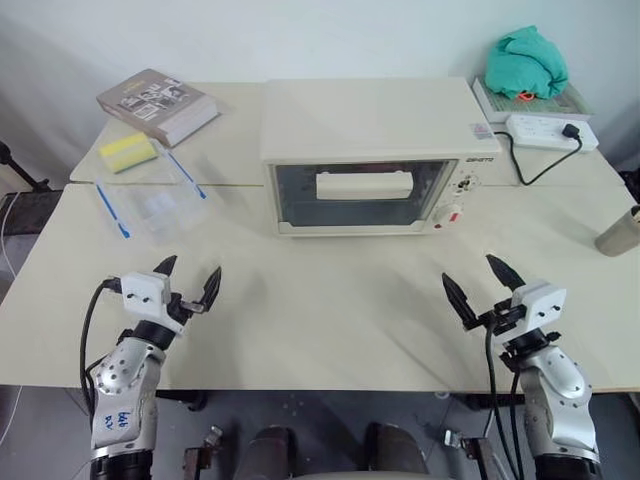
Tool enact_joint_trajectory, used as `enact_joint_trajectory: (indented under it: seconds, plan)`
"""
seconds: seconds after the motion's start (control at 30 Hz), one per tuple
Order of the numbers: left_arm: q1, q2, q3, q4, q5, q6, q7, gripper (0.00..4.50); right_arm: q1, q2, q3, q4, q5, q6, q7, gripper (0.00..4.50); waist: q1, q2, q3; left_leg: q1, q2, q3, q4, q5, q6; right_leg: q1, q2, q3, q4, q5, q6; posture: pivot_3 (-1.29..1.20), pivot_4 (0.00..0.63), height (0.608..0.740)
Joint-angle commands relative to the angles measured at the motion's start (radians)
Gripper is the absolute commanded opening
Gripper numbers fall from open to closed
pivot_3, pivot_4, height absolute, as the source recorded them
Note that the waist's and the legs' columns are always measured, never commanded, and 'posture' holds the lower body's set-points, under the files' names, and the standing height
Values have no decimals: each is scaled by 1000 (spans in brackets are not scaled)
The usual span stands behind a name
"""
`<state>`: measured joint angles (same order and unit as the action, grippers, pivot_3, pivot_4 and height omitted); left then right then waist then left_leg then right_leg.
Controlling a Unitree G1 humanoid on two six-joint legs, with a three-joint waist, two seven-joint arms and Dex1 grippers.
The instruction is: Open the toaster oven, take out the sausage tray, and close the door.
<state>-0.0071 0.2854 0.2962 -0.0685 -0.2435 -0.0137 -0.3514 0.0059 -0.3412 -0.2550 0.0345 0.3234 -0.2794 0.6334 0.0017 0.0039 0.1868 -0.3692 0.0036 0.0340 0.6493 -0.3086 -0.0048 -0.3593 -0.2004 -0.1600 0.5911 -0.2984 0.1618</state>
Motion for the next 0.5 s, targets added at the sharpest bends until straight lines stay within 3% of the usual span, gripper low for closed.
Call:
enact_joint_trajectory:
  seconds: [0.03,0.07,0.13,0.23,0.3,0.4,0.5]
  plan:
    - [9,39,7,-37,-16,-18,-37,4479,-4,-42,26,-47,44,14,76,4500,-1,0,0,0,0,0,0,0,0,0,0,0,0,0,0,0,150,740]
    - [14,49,14,-48,-39,-20,-62,4479,-8,-58,33,-63,63,36,102,4500,-2,0,0,0,0,0,0,0,0,0,0,0,0,0,0,0,150,740]
    - [42,97,43,-116,-231,23,-242,4479,-39,-99,52,-132,145,146,152,4500,-4,0,0,0,1,1,0,0,0,-1,0,1,0,0,0,0,150,740]
    - [77,239,79,-178,-439,179,-451,4479,-117,-185,85,-207,249,336,219,4500,-6,1,1,-1,5,2,1,-1,0,-2,3,2,0,1,-1,0,150,740]
    - [76,330,121,-192,-563,316,-501,4479,-189,-224,102,-193,270,419,244,4500,-4,1,1,0,8,2,3,-2,-1,-2,6,2,0,1,-3,0,150,740]
    - [66,447,137,-188,-604,395,-597,4479,-311,-243,117,-129,278,501,254,4500,-3,1,1,0,11,2,4,-2,-2,-2,9,2,0,1,-5,0,150,740]
    - [23,461,126,-180,-587,393,-592,4479,-387,-233,135,-74,261,523,278,4500,3,2,2,-1,10,3,4,-3,-3,-2,9,2,0,1,-5,0,150,740]
